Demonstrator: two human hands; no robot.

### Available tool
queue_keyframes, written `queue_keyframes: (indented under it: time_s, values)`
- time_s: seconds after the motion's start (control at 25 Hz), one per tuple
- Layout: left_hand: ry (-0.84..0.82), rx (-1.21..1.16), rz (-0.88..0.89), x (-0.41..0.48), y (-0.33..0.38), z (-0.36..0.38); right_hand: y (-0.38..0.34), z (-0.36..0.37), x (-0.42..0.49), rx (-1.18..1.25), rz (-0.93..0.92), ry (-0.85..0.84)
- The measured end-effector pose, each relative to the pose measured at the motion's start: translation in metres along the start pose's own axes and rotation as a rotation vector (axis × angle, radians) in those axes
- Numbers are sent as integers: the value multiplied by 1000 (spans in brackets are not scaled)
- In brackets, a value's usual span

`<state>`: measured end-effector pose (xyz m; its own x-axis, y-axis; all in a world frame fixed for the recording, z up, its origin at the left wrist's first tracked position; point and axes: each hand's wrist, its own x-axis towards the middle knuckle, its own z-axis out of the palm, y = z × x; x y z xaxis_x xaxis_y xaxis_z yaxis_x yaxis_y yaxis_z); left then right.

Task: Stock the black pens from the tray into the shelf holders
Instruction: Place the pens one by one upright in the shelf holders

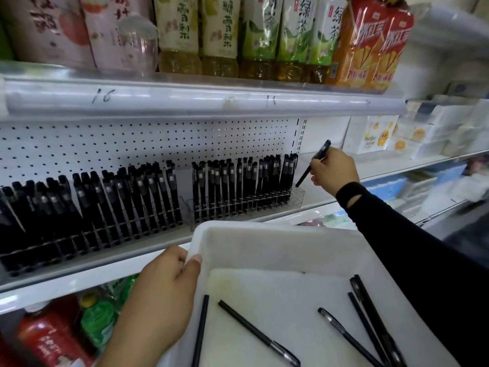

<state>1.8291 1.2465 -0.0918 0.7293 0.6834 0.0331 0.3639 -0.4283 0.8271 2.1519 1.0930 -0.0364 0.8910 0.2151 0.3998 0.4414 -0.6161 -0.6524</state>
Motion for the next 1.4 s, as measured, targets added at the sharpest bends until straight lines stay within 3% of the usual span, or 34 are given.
queue_keyframes:
  time_s: [0.4, 0.84, 1.2, 1.4]
  values:
    - [29, 3, 8, 17, -3, 5, 12, 42, 38, -176, -13, -37]
    - [15, 58, 16, 19, -6, 7, 26, 57, 25, -445, -7, -224]
    - [29, 76, 0, 17, -6, 7, 23, 48, 2, -365, 25, -149]
    - [32, 108, 28, 11, -4, 5, -26, 8, -69, -219, -210, -39]
